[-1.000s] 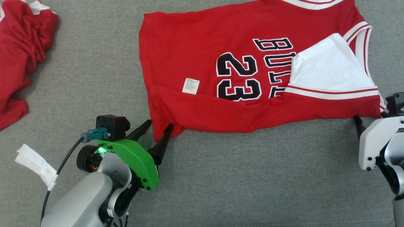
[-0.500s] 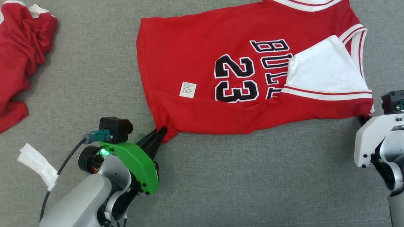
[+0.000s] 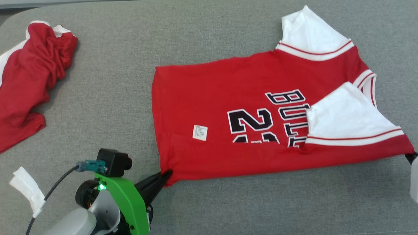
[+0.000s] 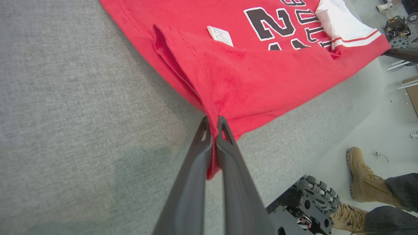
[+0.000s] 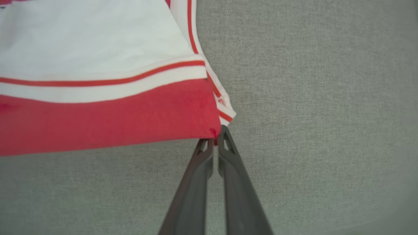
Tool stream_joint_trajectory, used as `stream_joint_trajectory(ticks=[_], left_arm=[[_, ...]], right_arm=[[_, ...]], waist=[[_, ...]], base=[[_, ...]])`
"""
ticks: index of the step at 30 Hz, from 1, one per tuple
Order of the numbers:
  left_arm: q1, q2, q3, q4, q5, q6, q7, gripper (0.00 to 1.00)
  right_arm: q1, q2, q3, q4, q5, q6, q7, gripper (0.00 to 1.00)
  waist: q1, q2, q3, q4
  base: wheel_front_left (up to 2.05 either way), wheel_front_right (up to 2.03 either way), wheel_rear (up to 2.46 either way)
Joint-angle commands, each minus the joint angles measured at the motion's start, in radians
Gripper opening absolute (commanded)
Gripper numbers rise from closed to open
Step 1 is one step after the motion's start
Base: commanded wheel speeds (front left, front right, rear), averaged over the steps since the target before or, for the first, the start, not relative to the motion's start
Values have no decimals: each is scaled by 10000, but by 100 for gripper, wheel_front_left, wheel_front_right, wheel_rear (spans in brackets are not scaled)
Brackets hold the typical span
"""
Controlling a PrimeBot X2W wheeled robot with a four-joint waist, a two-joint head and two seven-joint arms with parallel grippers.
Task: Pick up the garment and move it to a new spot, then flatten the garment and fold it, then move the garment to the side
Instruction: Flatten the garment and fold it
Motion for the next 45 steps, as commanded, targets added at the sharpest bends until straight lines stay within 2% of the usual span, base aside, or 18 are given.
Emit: stream_joint_trajectory(ticks=[1, 5, 8, 9, 10, 11, 12, 15, 18, 19, 20, 23, 27, 31, 34, 36, 40, 45], left_arm=[[309, 187, -40, -149, -159, -63, 52, 0], [1022, 500, -228, -560, -316, -132, -11, 0], [1507, 583, -308, -691, -454, -49, -146, 0], [1624, 582, -345, -716, -475, -38, -217, 4], [1688, 558, -361, -731, -461, -20, -247, 20], [1746, 500, -373, -744, -403, -11, -340, 100], [1763, 441, -390, -744, -341, 7, -392, 100], [1763, 304, -423, -758, -95, 198, -573, 100], [1673, 652, -421, -878, 314, 455, -590, 100], [1640, 800, -379, -962, 402, 522, -585, 100], [1555, 964, -283, -1050, 518, 603, -602, 100], [1089, 1255, 80, -1277, 647, 778, -570, 100], [-223, 1072, 650, -1212, 727, 820, -338, 100], [-2054, 257, 901, -490, 888, 658, -33, 100], [-3261, -518, 849, 307, 1066, 436, 69, 100], [-3792, -1094, 810, 836, 1130, 372, -24, 100], [-4371, -1850, 426, 1645, 1355, 111, -124, 100], [-4554, -2216, 110, 2091, 1450, -212, -103, 100]], right_arm=[[451, -210, -179, -234, 269, -15, 353, 0], [1755, -388, -495, -802, 952, -15, 1308, 0], [2271, -295, -514, -1017, 1047, -15, 1376, 0], [2400, -282, -497, -1038, 888, -15, 1220, 0], [2469, -166, -464, -1018, 823, -15, 1097, 0], [2542, -18, -343, -1015, 821, -15, 950, 87], [2590, 24, -259, -1017, 804, -15, 864, 100], [2700, 4, -178, -1104, 694, -15, 646, 100], [2758, -525, -411, -1496, 304, -15, 288, 100], [2657, -514, -462, -1681, 336, -13, 230, 100], [2395, -419, -561, -1916, 513, -13, 188, 100], [1387, -707, -688, -2632, 751, -15, 302, 100], [-1070, -926, -248, -2675, 549, -15, 383, 100], [-3964, -733, 684, -1408, -356, -16, 359, 100], [-5940, -157, 1314, 21, -1396, -15, 21, 100], [-6900, 351, 1391, 1041, -1975, -15, -301, 100], [-7893, 997, 1316, 2846, -2943, -15, -1010, 100], [-8272, 1180, 1206, 4102, -3508, -15, -1344, 100]], waist=[[0, 0, -173, -61], [0, 0, -226, -134], [0, 0, -218, -179], [0, 0, -214, -187], [0, 0, -210, -187], [0, 0, -205, -178], [0, 0, -199, -170], [0, 0, -204, -126], [0, 0, -170, -40], [0, 0, -139, -30], [0, 0, -87, -20], [0, 0, 184, 20], [0, 0, 993, 182], [0, 0, 2102, 490], [0, 0, 2824, 738], [0, 0, 3117, 910], [0, 0, 3319, 1173], [0, 0, 3366, 1239]], base=[[0, 0, 0], [0, 0, 0], [0, 0, 0], [0, 0, 0], [0, 0, 0], [0, 0, 0], [0, 0, 0], [0, 0, 0], [0, 0, 0], [0, 0, 0], [0, 0, 0], [0, 0, 0], [0, 0, 0], [0, 0, 0], [0, 0, 0], [0, 0, 0], [0, 0, 0], [0, 0, 0]])
